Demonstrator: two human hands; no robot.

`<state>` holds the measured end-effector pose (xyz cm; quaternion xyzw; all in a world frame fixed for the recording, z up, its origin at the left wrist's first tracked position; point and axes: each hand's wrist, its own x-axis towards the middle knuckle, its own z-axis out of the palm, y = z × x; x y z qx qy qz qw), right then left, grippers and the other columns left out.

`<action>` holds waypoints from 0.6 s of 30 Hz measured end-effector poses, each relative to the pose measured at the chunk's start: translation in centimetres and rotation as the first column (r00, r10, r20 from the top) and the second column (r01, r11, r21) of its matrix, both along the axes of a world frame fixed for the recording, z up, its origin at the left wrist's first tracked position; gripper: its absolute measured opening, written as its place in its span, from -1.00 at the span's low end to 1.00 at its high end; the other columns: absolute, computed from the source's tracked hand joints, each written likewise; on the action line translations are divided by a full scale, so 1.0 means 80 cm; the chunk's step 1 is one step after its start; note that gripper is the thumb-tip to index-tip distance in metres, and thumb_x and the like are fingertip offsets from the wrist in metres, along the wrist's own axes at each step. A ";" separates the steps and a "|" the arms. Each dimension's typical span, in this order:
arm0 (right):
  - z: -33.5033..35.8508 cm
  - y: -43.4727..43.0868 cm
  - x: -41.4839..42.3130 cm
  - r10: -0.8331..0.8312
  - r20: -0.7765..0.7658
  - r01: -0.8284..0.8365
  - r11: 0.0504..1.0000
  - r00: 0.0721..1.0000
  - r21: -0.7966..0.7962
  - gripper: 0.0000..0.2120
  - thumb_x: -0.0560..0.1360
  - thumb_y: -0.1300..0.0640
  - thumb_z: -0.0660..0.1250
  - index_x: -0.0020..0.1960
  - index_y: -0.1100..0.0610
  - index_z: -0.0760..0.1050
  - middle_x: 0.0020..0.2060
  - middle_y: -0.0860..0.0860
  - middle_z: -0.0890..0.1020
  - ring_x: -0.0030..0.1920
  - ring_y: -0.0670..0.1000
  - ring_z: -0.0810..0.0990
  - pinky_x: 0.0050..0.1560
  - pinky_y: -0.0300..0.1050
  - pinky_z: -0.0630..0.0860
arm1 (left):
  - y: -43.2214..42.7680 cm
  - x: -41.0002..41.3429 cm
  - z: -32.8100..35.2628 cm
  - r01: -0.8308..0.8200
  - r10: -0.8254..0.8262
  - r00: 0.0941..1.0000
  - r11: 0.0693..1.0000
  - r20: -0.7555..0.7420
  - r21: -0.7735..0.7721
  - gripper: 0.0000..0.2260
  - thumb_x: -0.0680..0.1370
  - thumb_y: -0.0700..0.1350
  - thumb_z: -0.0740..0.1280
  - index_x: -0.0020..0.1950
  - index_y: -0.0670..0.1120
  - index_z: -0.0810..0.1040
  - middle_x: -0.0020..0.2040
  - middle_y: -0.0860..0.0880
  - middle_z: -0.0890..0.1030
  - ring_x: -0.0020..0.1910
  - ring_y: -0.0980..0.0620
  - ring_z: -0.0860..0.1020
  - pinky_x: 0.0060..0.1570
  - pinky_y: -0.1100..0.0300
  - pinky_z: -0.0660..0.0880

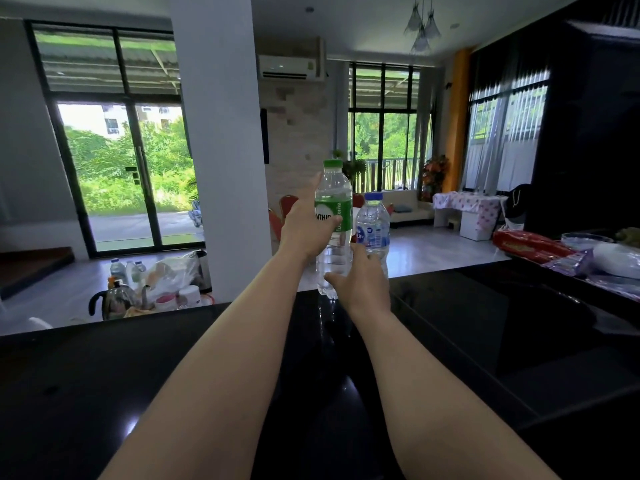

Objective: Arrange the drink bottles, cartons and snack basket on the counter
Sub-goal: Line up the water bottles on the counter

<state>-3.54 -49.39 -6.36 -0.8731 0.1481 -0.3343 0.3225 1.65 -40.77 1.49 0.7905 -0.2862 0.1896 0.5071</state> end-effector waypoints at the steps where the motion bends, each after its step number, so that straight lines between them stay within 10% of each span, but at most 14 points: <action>1: 0.000 0.000 -0.001 -0.012 0.002 0.012 1.000 1.000 -0.014 -0.39 0.47 0.02 0.44 0.42 0.10 0.26 0.29 0.14 0.43 0.19 0.15 0.49 0.03 -0.01 0.45 | -0.002 0.001 0.000 0.002 -0.002 1.000 1.000 0.001 -0.002 -0.25 0.49 -0.14 0.42 0.53 0.20 0.08 0.42 -0.07 0.40 0.31 -0.15 0.45 0.27 -0.13 0.42; 18: 0.002 0.001 -0.011 -0.073 -0.009 0.072 0.994 0.997 -0.085 -0.40 0.50 0.07 0.40 0.43 0.15 0.20 0.33 0.16 0.36 0.18 0.17 0.51 0.01 -0.02 0.48 | -0.012 -0.001 -0.010 -0.061 0.060 0.998 0.998 0.030 0.024 -0.21 0.49 -0.02 0.42 0.55 0.19 -0.01 0.40 -0.09 0.43 0.24 -0.17 0.51 0.24 -0.12 0.45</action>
